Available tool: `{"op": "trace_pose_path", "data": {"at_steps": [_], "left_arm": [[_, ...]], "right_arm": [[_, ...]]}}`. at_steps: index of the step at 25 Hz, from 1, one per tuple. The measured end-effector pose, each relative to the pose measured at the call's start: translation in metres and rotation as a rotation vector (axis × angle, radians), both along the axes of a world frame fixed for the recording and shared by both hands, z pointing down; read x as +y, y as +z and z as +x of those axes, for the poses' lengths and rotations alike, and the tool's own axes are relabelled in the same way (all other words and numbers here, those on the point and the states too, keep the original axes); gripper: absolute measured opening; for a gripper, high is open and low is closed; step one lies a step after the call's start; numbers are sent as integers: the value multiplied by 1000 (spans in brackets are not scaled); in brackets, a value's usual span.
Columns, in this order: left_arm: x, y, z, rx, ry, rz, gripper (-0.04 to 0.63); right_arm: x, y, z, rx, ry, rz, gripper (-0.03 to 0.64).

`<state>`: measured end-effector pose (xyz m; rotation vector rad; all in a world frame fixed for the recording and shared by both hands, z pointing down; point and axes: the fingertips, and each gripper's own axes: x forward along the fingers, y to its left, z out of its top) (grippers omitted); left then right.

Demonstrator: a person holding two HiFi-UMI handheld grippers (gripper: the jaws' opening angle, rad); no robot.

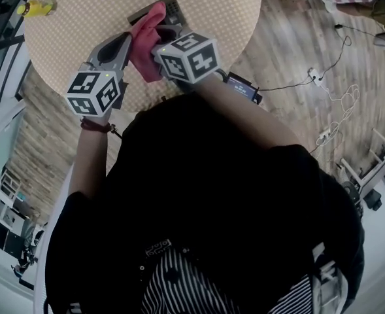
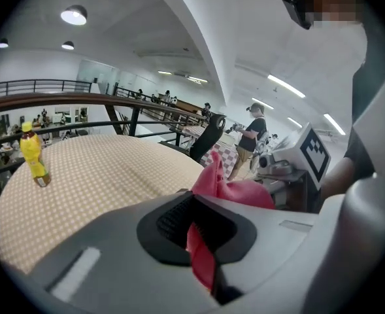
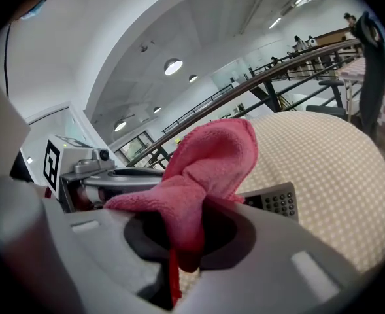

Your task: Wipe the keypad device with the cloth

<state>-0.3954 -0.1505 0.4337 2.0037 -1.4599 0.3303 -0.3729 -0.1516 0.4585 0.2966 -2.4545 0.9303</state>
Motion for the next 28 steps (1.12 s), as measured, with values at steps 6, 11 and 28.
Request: {"op": "trace_pose_path", "data": {"at_steps": [6,11,28], "left_arm": [[-32,33,-8,-127,128,-97,2],[-55,69,-1,-213,267,-194,2],[-69,120,8,-223,369,-354,2]], "right_arm": [[-9,45,10,48,29,-35,64],[-10,71,9,82,42,-16,64],[-24,113,-2,127,1,-34,64]]}}
